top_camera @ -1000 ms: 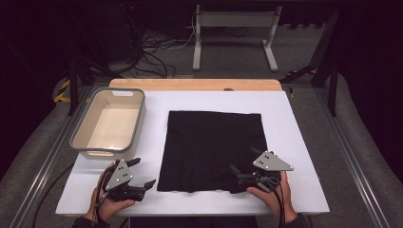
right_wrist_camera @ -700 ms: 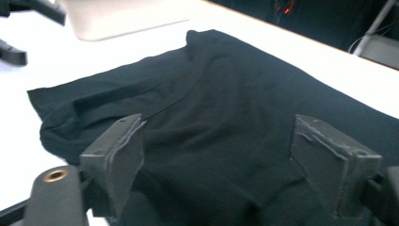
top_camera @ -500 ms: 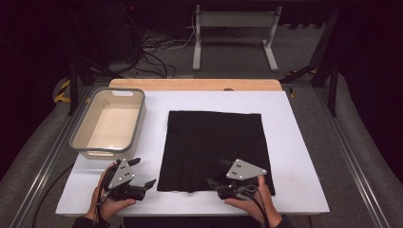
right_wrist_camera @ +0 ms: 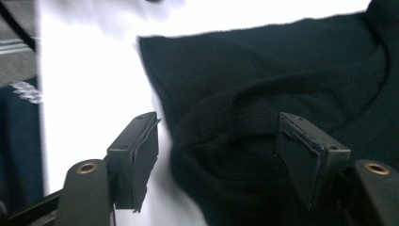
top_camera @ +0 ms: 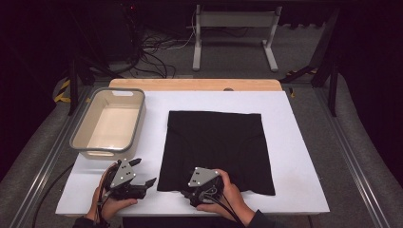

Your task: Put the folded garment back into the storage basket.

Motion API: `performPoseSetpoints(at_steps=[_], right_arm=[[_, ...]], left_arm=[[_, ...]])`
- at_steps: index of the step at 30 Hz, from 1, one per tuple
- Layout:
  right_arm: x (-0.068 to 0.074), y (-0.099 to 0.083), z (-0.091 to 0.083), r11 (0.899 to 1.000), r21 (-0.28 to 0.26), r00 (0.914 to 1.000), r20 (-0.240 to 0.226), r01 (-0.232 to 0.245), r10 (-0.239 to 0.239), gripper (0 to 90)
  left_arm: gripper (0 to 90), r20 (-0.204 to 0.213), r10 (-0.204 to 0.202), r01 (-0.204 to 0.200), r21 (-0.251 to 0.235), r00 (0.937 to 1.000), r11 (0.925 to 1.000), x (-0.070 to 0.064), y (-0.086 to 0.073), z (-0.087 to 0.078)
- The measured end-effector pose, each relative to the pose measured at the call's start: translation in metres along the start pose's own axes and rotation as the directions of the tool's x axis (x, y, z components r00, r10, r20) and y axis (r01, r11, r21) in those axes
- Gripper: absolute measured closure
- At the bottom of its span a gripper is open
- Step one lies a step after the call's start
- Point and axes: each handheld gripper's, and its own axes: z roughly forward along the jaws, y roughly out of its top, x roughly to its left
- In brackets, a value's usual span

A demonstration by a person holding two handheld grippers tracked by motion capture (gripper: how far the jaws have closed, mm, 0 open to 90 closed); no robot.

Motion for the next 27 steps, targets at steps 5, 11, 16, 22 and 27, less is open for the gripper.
performPoseSetpoints(at_steps=[5, 11, 16, 22, 27], right_arm=[[-0.008, 0.000, 0.007, 0.999, 0.023, 0.9991, 0.023, -0.036, 0.036, 32.3], [-0.013, -0.001, 0.007, 0.997, 0.013, 0.9972, 0.011, -0.074, 0.074, 53.2], [-0.016, -0.003, 0.007, 0.996, 0.001, 0.9952, -0.028, -0.093, 0.093, 75.7], [-0.017, -0.005, 0.007, 0.994, -0.007, 0.9943, -0.006, -0.107, 0.107, 81.5], [-0.014, -0.005, 0.007, 0.995, -0.012, 0.9949, 0.007, -0.100, 0.100, 81.8]], left_arm=[[17.6, 0.014, -0.016, 0.015, 0.013, 0.9998, 0.9998, -0.005, 0.005, 0.014], [17.7, -0.010, -0.003, 0.003, 0.016, 0.9999, 0.9999, -0.012, 0.019, 0.025], [18.3, -0.043, -0.023, 0.023, -0.009, 0.9988, 0.9997, -0.008, 0.047, 0.044], [18.5, -0.076, -0.030, 0.028, -0.035, 0.9966, 0.9990, 0.000, 0.084, 0.079], [19.3, -0.097, 0.006, -0.010, -0.040, 0.9953, 0.9991, 0.015, 0.103, 0.107]])
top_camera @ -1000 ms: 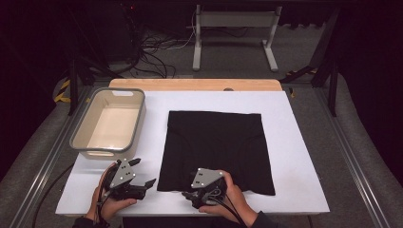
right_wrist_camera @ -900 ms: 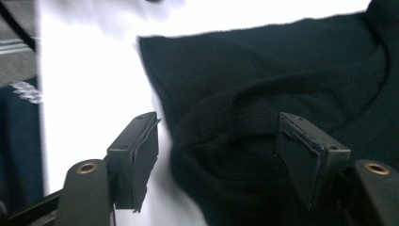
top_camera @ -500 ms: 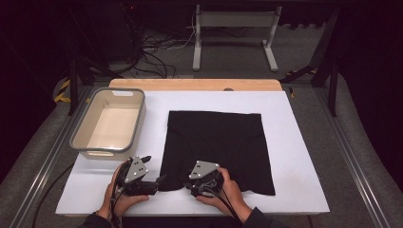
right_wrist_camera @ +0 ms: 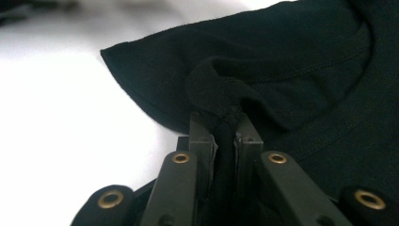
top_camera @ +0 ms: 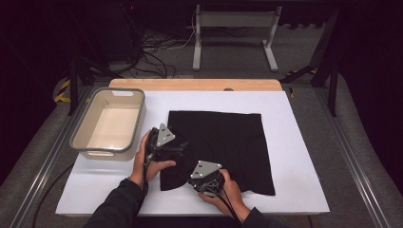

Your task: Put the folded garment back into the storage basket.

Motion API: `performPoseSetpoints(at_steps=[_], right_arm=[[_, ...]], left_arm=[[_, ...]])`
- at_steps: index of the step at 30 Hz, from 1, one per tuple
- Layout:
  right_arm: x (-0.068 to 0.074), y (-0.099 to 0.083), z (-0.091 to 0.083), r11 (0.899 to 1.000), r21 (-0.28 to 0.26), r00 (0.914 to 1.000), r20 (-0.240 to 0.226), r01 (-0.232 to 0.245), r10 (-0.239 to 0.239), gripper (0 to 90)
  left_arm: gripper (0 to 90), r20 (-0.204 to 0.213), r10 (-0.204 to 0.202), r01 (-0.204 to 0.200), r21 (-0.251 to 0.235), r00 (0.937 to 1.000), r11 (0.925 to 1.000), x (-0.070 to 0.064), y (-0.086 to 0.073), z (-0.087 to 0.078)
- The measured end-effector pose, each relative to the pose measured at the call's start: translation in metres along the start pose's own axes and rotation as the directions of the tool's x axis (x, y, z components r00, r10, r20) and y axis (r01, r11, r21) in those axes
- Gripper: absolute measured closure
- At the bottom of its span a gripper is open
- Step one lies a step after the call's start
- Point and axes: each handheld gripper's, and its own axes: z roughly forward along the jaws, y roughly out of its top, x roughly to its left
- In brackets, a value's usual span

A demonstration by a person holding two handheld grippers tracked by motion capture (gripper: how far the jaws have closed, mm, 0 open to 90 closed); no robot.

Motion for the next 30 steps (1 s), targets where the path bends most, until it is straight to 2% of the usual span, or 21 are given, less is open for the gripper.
performPoseSetpoints(at_steps=[1, 3, 5, 7, 8, 9, 10, 12, 13, 14, 15, 16, 18, 19, 20, 24, 25, 26, 27, 28, 30], right_arm=[[0.000, 0.000, 0.000, 1.000, 0.000, 1.0000, 0.000, 0.000, 0.000, 81.8], [0.001, 0.000, 0.000, 1.000, -0.004, 1.0000, 0.005, 0.003, -0.003, 81.8], [0.001, -0.001, 0.000, 1.000, -0.002, 0.9998, 0.010, 0.016, -0.016, 81.8], [0.002, -0.001, 0.000, 1.000, -0.003, 0.9996, 0.015, 0.023, -0.023, 81.8], [0.003, -0.001, 0.000, 1.000, -0.005, 0.9997, 0.018, 0.017, -0.017, 81.8], [0.003, -0.001, 0.000, 1.000, -0.005, 0.9996, 0.021, 0.020, -0.020, 81.8], [0.003, -0.001, 0.000, 1.000, -0.005, 0.9995, 0.022, 0.025, -0.025, 81.8], [0.003, -0.001, 0.000, 0.999, -0.003, 0.9990, 0.022, 0.038, -0.038, 81.8], [0.004, -0.001, 0.000, 0.999, -0.005, 0.9991, 0.023, 0.034, -0.034, 81.8], [0.004, -0.001, 0.000, 0.999, -0.003, 0.9989, 0.025, 0.040, -0.040, 81.8], [0.004, -0.001, 0.000, 0.999, -0.008, 0.9988, 0.029, 0.040, -0.040, 81.8], [0.005, -0.001, 0.000, 0.999, -0.008, 0.9988, 0.031, 0.039, -0.039, 81.8], [0.005, -0.001, 0.000, 0.999, -0.010, 0.9986, 0.033, 0.042, -0.041, 81.7], [0.005, -0.002, 0.000, 0.999, -0.008, 0.9984, 0.033, 0.047, -0.047, 81.7], [0.005, -0.002, 0.000, 0.999, -0.008, 0.9984, 0.033, 0.047, -0.047, 81.7], [0.005, -0.002, 0.000, 0.999, -0.008, 0.9981, 0.033, 0.053, -0.053, 81.6], [0.005, -0.002, 0.000, 0.999, -0.010, 0.9983, 0.032, 0.048, -0.048, 81.5], [0.005, -0.002, 0.000, 0.999, -0.010, 0.9983, 0.032, 0.048, -0.048, 81.5], [0.005, -0.002, -0.001, 0.999, -0.015, 0.9985, 0.034, 0.043, -0.042, 81.1], [0.005, -0.002, -0.001, 0.999, -0.015, 0.9986, 0.034, 0.043, -0.042, 80.8], [0.004, -0.002, -0.001, 0.999, -0.014, 0.9986, 0.032, 0.043, -0.042, 79.9]], left_arm=[[19.3, 0.000, 0.000, 0.000, 0.000, 1.0000, 1.0000, 0.000, 0.000, 0.000], [19.4, -0.009, -0.022, 0.022, 0.004, 0.9997, 0.9998, 0.010, 0.004, 0.014], [19.3, -0.032, -0.042, 0.043, 0.036, 0.9986, 0.9984, 0.021, 0.006, 0.031], [19.4, -0.033, -0.071, 0.073, 0.047, 0.9969, 0.9962, 0.029, 0.007, 0.040], [19.4, -0.033, -0.071, 0.073, 0.047, 0.9969, 0.9962, 0.029, 0.007, 0.040], [19.3, -0.055, -0.100, 0.104, 0.072, 0.9935, 0.9920, 0.037, 0.007, 0.049], [19.4, -0.054, -0.114, 0.119, 0.082, 0.9919, 0.9895, 0.041, 0.007, 0.052], [19.4, -0.070, -0.126, 0.132, 0.094, 0.9895, 0.9868, 0.044, 0.007, 0.056], [19.4, -0.094, -0.136, 0.148, 0.125, 0.9862, 0.9811, 0.051, 0.006, 0.063], [19.4, -0.104, -0.146, 0.159, 0.134, 0.9838, 0.9782, 0.055, 0.006, 0.065], [19.4, -0.104, -0.146, 0.159, 0.134, 0.9838, 0.9782, 0.055, 0.006, 0.065], [19.4, -0.121, -0.183, 0.200, 0.150, 0.9757, 0.9683, 0.062, 0.004, 0.070], [18.8, -0.110, -0.239, 0.254, 0.161, 0.9649, 0.9537, 0.070, 0.000, 0.075], [17.9, -0.114, -0.253, 0.270, 0.165, 0.9606, 0.9486, 0.072, -0.001, 0.077], [17.8, -0.114, -0.253, 0.270, 0.165, 0.9606, 0.9486, 0.072, -0.001, 0.077], [17.7, -0.133, -0.310, 0.332, 0.201, 0.9413, 0.9216, 0.080, -0.003, 0.085], [17.7, -0.130, -0.316, 0.338, 0.211, 0.9398, 0.9172, 0.081, -0.003, 0.086], [17.7, -0.130, -0.316, 0.338, 0.211, 0.9398, 0.9172, 0.081, -0.003, 0.086], [18.1, -0.119, -0.308, 0.328, 0.240, 0.9440, 0.9136, 0.081, -0.002, 0.089], [19.9, -0.119, -0.308, 0.328, 0.240, 0.9440, 0.9136, 0.081, -0.002, 0.089], [24.4, -0.091, -0.307, 0.321, 0.247, 0.9472, 0.9144, 0.080, -0.001, 0.089]])
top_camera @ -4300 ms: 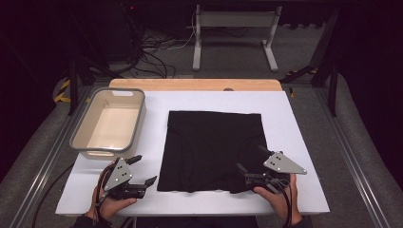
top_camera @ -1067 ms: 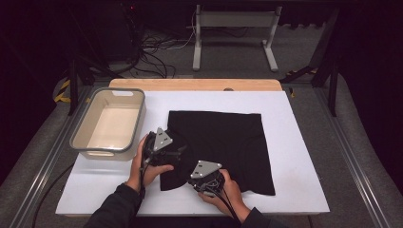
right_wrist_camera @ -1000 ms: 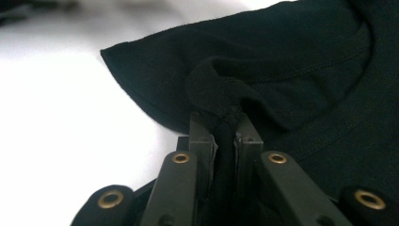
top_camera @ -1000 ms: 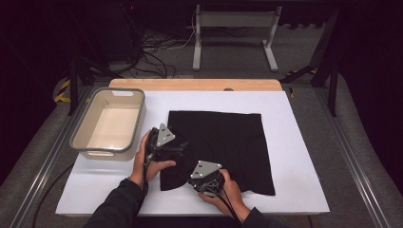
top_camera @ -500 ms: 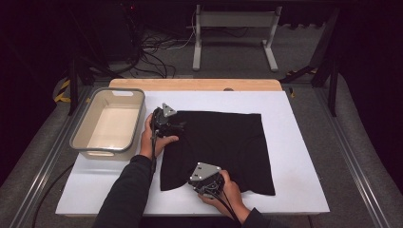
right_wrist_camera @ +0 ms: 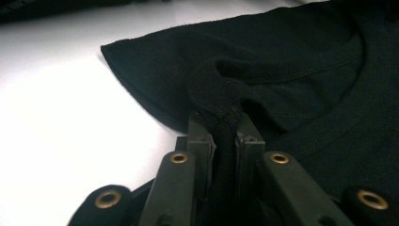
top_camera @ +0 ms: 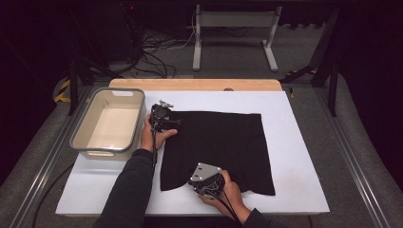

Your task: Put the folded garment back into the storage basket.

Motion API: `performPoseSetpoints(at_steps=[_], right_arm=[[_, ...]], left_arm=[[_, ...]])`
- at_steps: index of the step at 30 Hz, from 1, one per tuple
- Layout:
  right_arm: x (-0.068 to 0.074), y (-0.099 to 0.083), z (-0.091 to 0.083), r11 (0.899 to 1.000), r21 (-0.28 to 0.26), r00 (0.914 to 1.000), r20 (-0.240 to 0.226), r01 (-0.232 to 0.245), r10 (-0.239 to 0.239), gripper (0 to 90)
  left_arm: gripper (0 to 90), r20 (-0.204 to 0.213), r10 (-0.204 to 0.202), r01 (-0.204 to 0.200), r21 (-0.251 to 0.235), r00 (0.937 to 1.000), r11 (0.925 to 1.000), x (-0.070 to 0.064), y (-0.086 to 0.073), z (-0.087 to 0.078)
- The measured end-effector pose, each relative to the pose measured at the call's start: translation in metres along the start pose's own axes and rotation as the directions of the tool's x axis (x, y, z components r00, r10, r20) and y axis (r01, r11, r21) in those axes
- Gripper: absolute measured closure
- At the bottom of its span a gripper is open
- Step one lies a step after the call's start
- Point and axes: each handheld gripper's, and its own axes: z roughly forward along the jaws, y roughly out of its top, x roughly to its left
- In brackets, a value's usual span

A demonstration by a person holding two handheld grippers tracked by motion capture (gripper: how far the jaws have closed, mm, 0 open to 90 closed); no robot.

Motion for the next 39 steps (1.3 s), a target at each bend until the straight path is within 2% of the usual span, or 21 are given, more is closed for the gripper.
performPoseSetpoints(at_steps=[3, 6, 8, 9, 10, 11, 13, 14, 16, 17, 20, 21, 22, 24, 27, 29, 33, 37, 39], right_arm=[[-0.001, 0.000, 0.000, 1.000, -0.001, 1.0000, -0.002, -0.006, 0.006, 76.5], [0.000, 0.000, -0.001, 1.000, -0.004, 0.9997, 0.013, -0.022, 0.023, 61.4], [0.002, 0.001, -0.001, 1.000, -0.003, 0.9997, 0.025, 0.006, -0.005, 52.3], [0.002, 0.001, -0.001, 1.000, -0.003, 0.9997, 0.025, 0.006, -0.005, 52.3], [0.007, 0.003, 0.000, 0.999, -0.006, 0.9989, 0.031, 0.036, -0.036, 43.8], [0.007, 0.003, 0.000, 0.999, -0.006, 0.9989, 0.031, 0.036, -0.036, 43.8], [0.014, 0.008, 0.004, 0.996, -0.002, 0.9960, 0.025, 0.086, -0.086, 39.7], [0.016, 0.010, 0.007, 0.996, -0.002, 0.9946, 0.042, 0.095, -0.094, 38.9], [0.016, 0.011, 0.008, 0.995, 0.001, 0.9937, 0.044, 0.103, -0.103, 37.5], [0.012, 0.014, 0.012, 0.997, 0.012, 0.9961, 0.042, 0.077, -0.078, 33.3], [0.006, 0.019, 0.017, 0.999, 0.017, 0.9985, 0.042, 0.033, -0.033, 41.8], [0.006, 0.019, 0.017, 0.999, 0.017, 0.9985, 0.042, 0.033, -0.033, 41.8], [0.004, 0.021, 0.020, 1.000, 0.017, 0.9989, 0.042, 0.021, -0.022, 53.9], [0.003, 0.022, 0.022, 1.000, 0.021, 0.9988, 0.048, 0.013, -0.014, 62.2], [0.004, 0.023, 0.023, 0.999, 0.023, 0.9994, 0.022, 0.024, -0.025, 74.9], [0.005, 0.023, 0.023, 0.999, 0.024, 0.9993, 0.024, 0.027, -0.028, 78.9], [0.006, 0.022, 0.021, 0.999, 0.016, 0.9980, 0.055, 0.029, -0.030, 82.6], [0.005, 0.023, 0.007, 0.999, -0.033, 0.9969, 0.078, 0.014, -0.012, 83.0], [0.004, 0.023, -0.004, 0.998, -0.064, 0.9954, 0.096, -0.002, 0.008, 83.1]], left_arm=[[29.8, 0.012, -0.002, 0.002, -0.002, 0.9999, 1.0000, 0.000, 0.000, 0.000], [40.7, 0.039, 0.020, -0.020, -0.003, 0.9990, 0.9998, -0.003, 0.000, -0.003], [50.2, 0.059, 0.022, -0.021, -0.008, 0.9980, 0.9997, -0.003, -0.001, -0.003], [53.4, 0.059, 0.022, -0.021, -0.008, 0.9980, 0.9997, -0.003, -0.001, -0.003], [56.9, 0.075, 0.024, -0.023, -0.014, 0.9969, 0.9997, -0.002, -0.001, -0.003], [61.9, 0.075, 0.024, -0.023, -0.014, 0.9969, 0.9997, -0.002, -0.001, -0.003], [70.5, 0.108, 0.023, -0.021, -0.022, 0.9939, 0.9995, -0.002, -0.002, -0.003], [72.8, 0.111, 0.030, -0.028, -0.022, 0.9934, 0.9994, -0.002, -0.002, -0.003], [75.3, 0.109, 0.037, -0.035, -0.022, 0.9933, 0.9991, -0.002, -0.002, -0.003], [76.7, 0.120, 0.036, -0.033, -0.024, 0.9921, 0.9992, -0.002, -0.002, -0.003], [79.2, 0.127, 0.038, -0.035, -0.026, 0.9912, 0.9991, -0.002, -0.002, -0.003], [80.0, 0.127, 0.038, -0.035, -0.026, 0.9912, 0.9991, -0.002, -0.002, -0.003], [80.5, 0.129, 0.038, -0.035, -0.025, 0.9909, 0.9991, -0.002, -0.002, -0.003], [80.6, 0.130, 0.036, -0.033, -0.026, 0.9909, 0.9991, -0.002, -0.002, -0.003], [81.8, 0.133, 0.037, -0.034, -0.027, 0.9904, 0.9991, -0.002, -0.002, -0.003], [83.2, 0.133, 0.037, -0.034, -0.028, 0.9905, 0.9990, -0.003, -0.002, -0.003], [84.7, 0.122, 0.046, -0.041, -0.040, 0.9915, 0.9984, -0.004, 0.000, -0.004], [85.0, 0.112, 0.068, -0.061, -0.062, 0.9914, 0.9962, -0.008, 0.004, -0.007], [85.1, 0.119, 0.067, -0.058, -0.079, 0.9906, 0.9952, -0.011, 0.009, -0.009]])
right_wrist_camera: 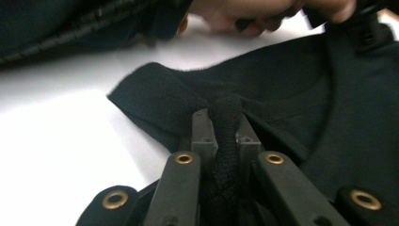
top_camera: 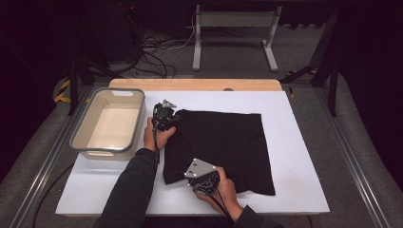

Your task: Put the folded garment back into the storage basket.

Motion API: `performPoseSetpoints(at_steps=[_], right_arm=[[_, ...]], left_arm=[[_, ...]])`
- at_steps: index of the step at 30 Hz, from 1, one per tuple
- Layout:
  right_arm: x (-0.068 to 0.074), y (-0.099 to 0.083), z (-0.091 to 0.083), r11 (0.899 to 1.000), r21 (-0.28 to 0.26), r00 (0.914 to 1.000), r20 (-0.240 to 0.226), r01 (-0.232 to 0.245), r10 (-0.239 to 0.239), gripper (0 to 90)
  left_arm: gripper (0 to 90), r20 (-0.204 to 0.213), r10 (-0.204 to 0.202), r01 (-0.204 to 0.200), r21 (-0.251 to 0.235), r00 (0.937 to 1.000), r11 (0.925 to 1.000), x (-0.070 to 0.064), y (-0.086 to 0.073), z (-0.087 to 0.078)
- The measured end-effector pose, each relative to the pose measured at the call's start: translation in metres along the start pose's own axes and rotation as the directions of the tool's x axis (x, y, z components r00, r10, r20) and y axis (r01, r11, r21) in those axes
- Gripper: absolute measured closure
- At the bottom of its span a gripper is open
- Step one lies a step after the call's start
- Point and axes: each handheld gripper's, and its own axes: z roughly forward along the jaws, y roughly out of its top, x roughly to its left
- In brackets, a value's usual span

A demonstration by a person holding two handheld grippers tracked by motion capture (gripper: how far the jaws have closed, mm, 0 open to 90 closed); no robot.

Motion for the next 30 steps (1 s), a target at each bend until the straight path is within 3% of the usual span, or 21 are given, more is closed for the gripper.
performPoseSetpoints(at_steps=[4, 6, 12, 15, 16, 17, 21, 22, 23, 24, 25, 26, 30], right_arm=[[-0.006, -0.001, -0.022, 0.998, -0.054, 0.9989, 0.034, -0.029, 0.031, 83.3], [-0.009, -0.002, -0.032, 0.996, -0.081, 0.9973, 0.052, -0.048, 0.052, 83.3], [-0.017, -0.012, -0.061, 0.986, -0.139, 0.9877, 0.115, -0.090, 0.107, 83.3], [-0.020, -0.018, -0.074, 0.982, -0.154, 0.9814, 0.139, -0.110, 0.132, 83.4], [-0.021, -0.020, -0.079, 0.980, -0.161, 0.9794, 0.148, -0.113, 0.137, 83.3], [-0.022, -0.022, -0.084, 0.979, -0.168, 0.9764, 0.159, -0.119, 0.146, 83.3], [-0.025, -0.029, -0.096, 0.975, -0.183, 0.9701, 0.183, -0.126, 0.160, 83.4], [-0.026, -0.035, -0.103, 0.974, -0.184, 0.9639, 0.205, -0.132, 0.169, 83.4], [-0.028, -0.037, -0.107, 0.973, -0.188, 0.9605, 0.215, -0.136, 0.176, 83.4], [-0.030, -0.040, -0.111, 0.971, -0.192, 0.9571, 0.221, -0.146, 0.188, 83.4], [-0.032, -0.043, -0.115, 0.969, -0.196, 0.9538, 0.226, -0.154, 0.197, 83.4], [-0.033, -0.045, -0.118, 0.967, -0.200, 0.9497, 0.235, -0.161, 0.207, 83.4], [-0.038, -0.055, -0.130, 0.963, -0.202, 0.9371, 0.264, -0.178, 0.229, 83.4]], left_arm=[[85.2, 0.005, 0.018, -0.018, -0.022, 0.9998, 0.9996, -0.006, 0.011, -0.004], [85.2, 0.021, 0.046, -0.045, -0.039, 0.9987, 0.9982, -0.016, 0.023, -0.006], [85.2, 0.048, 0.095, -0.091, -0.072, 0.9943, 0.9932, -0.035, 0.042, -0.006], [85.2, 0.070, 0.135, -0.128, -0.090, 0.9884, 0.9876, -0.053, 0.057, -0.001], [85.2, 0.070, 0.135, -0.128, -0.090, 0.9884, 0.9876, -0.053, 0.057, -0.001], [85.2, 0.085, 0.155, -0.146, -0.098, 0.9843, 0.9844, -0.062, 0.064, 0.003], [85.2, 0.103, 0.175, -0.164, -0.108, 0.9792, 0.9806, -0.076, 0.073, 0.008], [85.2, 0.113, 0.192, -0.179, -0.116, 0.9749, 0.9770, -0.086, 0.080, 0.012], [85.2, 0.113, 0.192, -0.179, -0.116, 0.9749, 0.9770, -0.086, 0.080, 0.012], [85.2, 0.126, 0.202, -0.188, -0.119, 0.9712, 0.9750, -0.096, 0.086, 0.017], [85.2, 0.126, 0.202, -0.188, -0.119, 0.9712, 0.9750, -0.096, 0.086, 0.017], [85.2, 0.134, 0.221, -0.205, -0.123, 0.9659, 0.9709, -0.107, 0.091, 0.023], [85.1, 0.151, 0.245, -0.227, -0.130, 0.9575, 0.9652, -0.128, 0.099, 0.034]])
